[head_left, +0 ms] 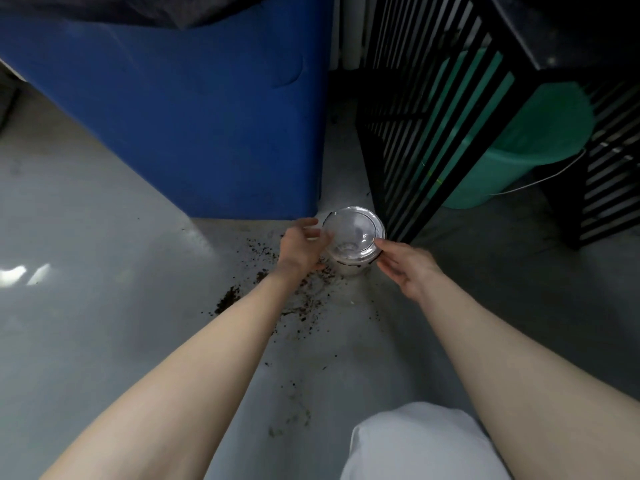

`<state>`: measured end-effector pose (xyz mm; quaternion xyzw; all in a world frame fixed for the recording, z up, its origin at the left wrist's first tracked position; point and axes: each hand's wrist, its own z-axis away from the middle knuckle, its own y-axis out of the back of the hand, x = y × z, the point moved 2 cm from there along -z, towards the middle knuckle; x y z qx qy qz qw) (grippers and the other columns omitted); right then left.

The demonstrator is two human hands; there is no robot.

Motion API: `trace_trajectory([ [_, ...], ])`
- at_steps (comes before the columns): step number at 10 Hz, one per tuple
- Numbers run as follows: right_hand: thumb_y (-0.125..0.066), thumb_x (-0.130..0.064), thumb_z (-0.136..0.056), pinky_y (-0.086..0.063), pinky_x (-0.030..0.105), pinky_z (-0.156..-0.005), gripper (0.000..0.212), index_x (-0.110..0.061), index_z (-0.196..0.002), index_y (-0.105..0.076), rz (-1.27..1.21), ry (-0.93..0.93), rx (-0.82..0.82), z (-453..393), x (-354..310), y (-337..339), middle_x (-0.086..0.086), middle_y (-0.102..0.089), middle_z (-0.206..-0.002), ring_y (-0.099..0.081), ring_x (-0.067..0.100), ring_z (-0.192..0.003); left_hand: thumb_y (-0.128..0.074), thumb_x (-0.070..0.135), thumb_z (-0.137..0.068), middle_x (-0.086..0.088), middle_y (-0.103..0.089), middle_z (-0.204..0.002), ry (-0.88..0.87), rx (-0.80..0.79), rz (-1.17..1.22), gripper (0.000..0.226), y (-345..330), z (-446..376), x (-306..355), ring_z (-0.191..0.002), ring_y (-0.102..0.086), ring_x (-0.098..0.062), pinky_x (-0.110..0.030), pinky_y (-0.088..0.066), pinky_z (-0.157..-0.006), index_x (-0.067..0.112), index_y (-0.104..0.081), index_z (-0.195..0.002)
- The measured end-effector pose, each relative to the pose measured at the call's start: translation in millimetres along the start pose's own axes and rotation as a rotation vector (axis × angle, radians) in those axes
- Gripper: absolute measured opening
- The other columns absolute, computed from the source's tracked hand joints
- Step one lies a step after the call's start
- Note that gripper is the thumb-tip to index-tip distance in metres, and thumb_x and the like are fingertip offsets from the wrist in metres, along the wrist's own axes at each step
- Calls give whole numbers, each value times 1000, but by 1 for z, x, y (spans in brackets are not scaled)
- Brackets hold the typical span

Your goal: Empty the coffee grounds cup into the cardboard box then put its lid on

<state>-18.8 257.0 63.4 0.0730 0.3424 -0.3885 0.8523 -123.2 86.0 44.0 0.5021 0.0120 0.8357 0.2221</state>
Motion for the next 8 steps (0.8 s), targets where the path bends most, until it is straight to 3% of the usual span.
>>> trace_trajectory([
  [1,-75,-8,-86,-52,29,-95,21,-7,-106,-67,-48,-31,-1,-1,3,1,11,-69,-118,-64,19,-110,-75,25,-96,-1,-60,-124,-23,-1,19,55,-1,0,1,-115,-62,-20,-30,-63,-60,15,-52,-145],
  [3,-78,-18,-84,-55,36,-93,17,-12,-89,-64,-6,-68,75,-4,4,3,7,-67,-102,-64,19,-105,-73,32,-97,-7,-62,-131,-3,-25,20,58,-8,4,-2,-118,-65,-25,-23,-61,-52,16,-49,-147],
  [4,-79,-23,-84,-56,41,-95,20,-14,-88,-62,21,-78,92,-4,5,2,5,-65,-98,-62,19,-106,-72,34,-97,-8,-63,-132,11,-25,23,58,-10,5,-1,-118,-66,-24,-27,-63,-57,16,-49,-147],
  [6,-78,-31,-84,-57,43,-90,30,-13,-102,-61,53,-78,101,0,6,-3,7,-64,-113,-60,20,-107,-68,37,-99,-11,-66,-133,48,-20,42,58,-11,4,3,-118,-67,-28,-42,-65,-75,13,-49,-148],
  [7,-76,-43,-84,-60,40,-81,37,-14,-102,-61,115,-25,156,5,7,-5,3,-64,-107,-60,19,-102,-63,43,-101,-11,-65,-133,44,-8,17,57,-8,9,2,-116,-68,-28,-45,-64,-83,12,-48,-147],
  [8,-74,-48,-84,-60,38,-75,34,-18,-85,-57,128,12,228,13,5,-4,0,-62,-96,-60,18,-97,-61,45,-102,-9,-63,-131,48,-8,0,58,-4,15,3,-115,-68,-28,-49,-64,-88,13,-47,-148],
])
